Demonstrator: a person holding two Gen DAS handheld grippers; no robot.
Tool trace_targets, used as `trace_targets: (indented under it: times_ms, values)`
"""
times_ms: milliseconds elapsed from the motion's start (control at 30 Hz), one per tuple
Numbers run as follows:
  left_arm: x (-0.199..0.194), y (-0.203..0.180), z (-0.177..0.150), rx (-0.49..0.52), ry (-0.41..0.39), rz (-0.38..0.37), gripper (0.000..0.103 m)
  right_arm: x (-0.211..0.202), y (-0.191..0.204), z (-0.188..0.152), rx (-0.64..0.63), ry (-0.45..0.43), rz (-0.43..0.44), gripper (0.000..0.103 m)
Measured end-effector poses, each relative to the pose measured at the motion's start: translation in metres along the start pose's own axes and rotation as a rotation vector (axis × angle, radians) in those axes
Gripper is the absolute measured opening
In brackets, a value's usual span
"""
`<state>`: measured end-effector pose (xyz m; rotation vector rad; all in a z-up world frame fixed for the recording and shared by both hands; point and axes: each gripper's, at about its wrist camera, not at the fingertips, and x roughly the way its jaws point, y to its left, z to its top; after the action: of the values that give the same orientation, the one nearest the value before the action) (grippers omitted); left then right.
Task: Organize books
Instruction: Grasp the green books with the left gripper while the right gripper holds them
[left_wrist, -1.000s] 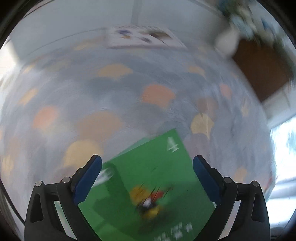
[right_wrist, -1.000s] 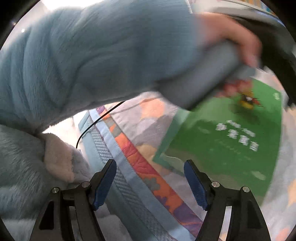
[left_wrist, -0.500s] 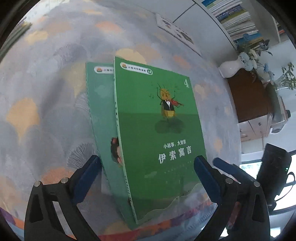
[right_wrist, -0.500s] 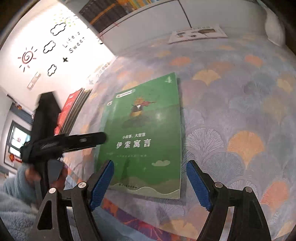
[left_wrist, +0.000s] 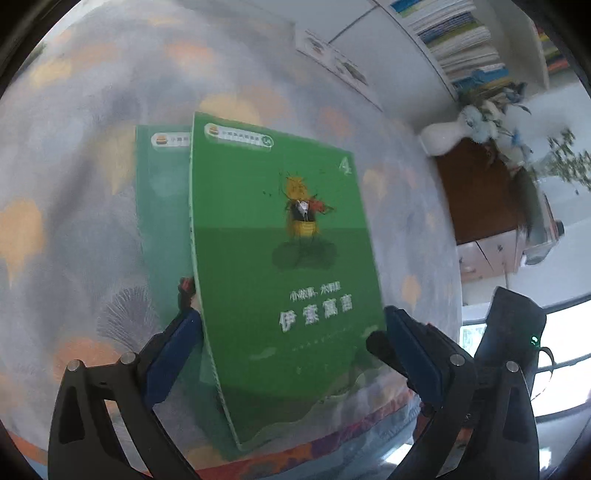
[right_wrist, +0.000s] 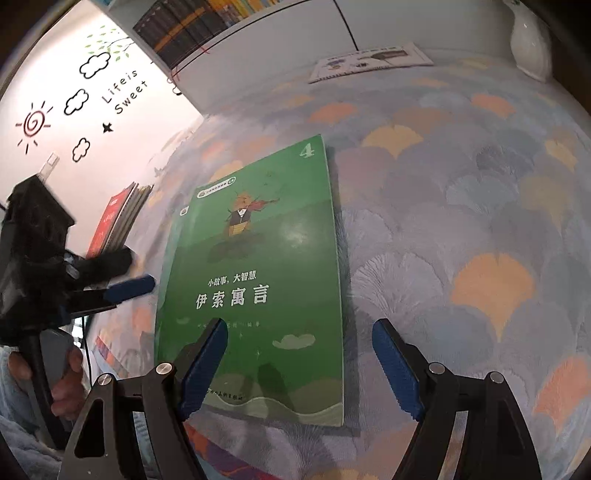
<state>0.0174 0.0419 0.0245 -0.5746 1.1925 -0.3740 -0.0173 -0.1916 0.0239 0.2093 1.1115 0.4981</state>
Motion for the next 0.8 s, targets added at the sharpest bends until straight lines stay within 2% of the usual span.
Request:
trace_targets:
  times_ms: [67, 133, 167, 267, 333, 433, 467, 500, 533, 633, 700, 767, 800]
  values:
    - [0.003, -0.004, 0.0, 0.005, 0.01, 0.001, 0.101, 0.003, 0.002, 0.001, -0.013, -0.008, 0.003, 0.08]
    - [0.004, -0.005, -0.001, 0.005, 0.011, -0.002, 0.101, 0.005, 0.006, 0.0, -0.021, -0.001, 0.048, 0.082]
    - [0.004, -0.006, -0.002, 0.005, 0.012, 0.0, 0.101, 0.006, 0.009, -0.001, -0.023, -0.001, 0.055, 0.089]
    - [-0.004, 0.004, -0.001, -0.012, 0.014, -0.029, 0.101, 0.008, 0.008, -0.001, -0.044, 0.021, 0.107, 0.096]
    - [-0.006, 0.011, -0.001, -0.047, 0.004, -0.074, 0.101, 0.005, -0.008, 0.0, 0.028, 0.025, 0.21, 0.096]
    - [-0.001, 0.008, -0.003, -0.039, 0.021, -0.114, 0.101, 0.001, -0.051, -0.005, 0.258, -0.028, 0.453, 0.098]
    - [0.002, 0.004, -0.004, -0.025, 0.038, -0.123, 0.101, 0.0, -0.052, -0.004, 0.27, -0.021, 0.47, 0.098]
    - [0.006, -0.003, -0.006, 0.001, 0.06, -0.129, 0.102, 0.002, -0.049, -0.002, 0.251, 0.006, 0.455, 0.097]
    - [0.008, -0.011, -0.009, 0.027, 0.071, -0.126, 0.101, 0.005, -0.036, -0.001, 0.182, 0.041, 0.398, 0.097]
    - [0.013, -0.033, -0.014, 0.144, 0.067, 0.003, 0.101, 0.005, -0.003, -0.004, 0.007, 0.057, 0.264, 0.097]
    - [0.014, -0.039, -0.015, 0.172, 0.068, 0.047, 0.101, 0.004, 0.007, -0.008, -0.022, 0.041, 0.174, 0.092]
    - [0.012, -0.036, -0.015, 0.153, 0.068, 0.029, 0.101, 0.002, 0.009, -0.01, 0.001, 0.021, 0.092, 0.071]
    - [0.01, -0.034, -0.014, 0.132, 0.071, 0.004, 0.101, 0.001, 0.01, -0.011, 0.003, 0.014, 0.028, 0.065]
